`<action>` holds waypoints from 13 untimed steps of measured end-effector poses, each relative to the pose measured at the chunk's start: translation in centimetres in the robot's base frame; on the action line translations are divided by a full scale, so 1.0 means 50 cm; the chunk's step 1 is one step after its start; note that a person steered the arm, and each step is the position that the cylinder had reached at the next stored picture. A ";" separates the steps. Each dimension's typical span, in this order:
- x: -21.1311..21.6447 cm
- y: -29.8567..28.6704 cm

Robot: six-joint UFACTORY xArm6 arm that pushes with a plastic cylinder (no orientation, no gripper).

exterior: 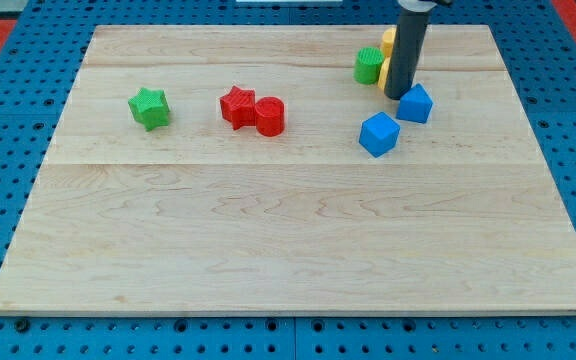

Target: Place the blue blocks right to the red circle

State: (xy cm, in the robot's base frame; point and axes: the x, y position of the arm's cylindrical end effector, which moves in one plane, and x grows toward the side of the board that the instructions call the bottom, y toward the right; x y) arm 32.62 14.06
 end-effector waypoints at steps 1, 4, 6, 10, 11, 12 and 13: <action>-0.031 0.049; 0.101 -0.037; 0.094 0.034; 0.106 -0.130; 0.105 0.016; 0.144 0.101; 0.212 0.055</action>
State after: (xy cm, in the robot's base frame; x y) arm 43.22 16.80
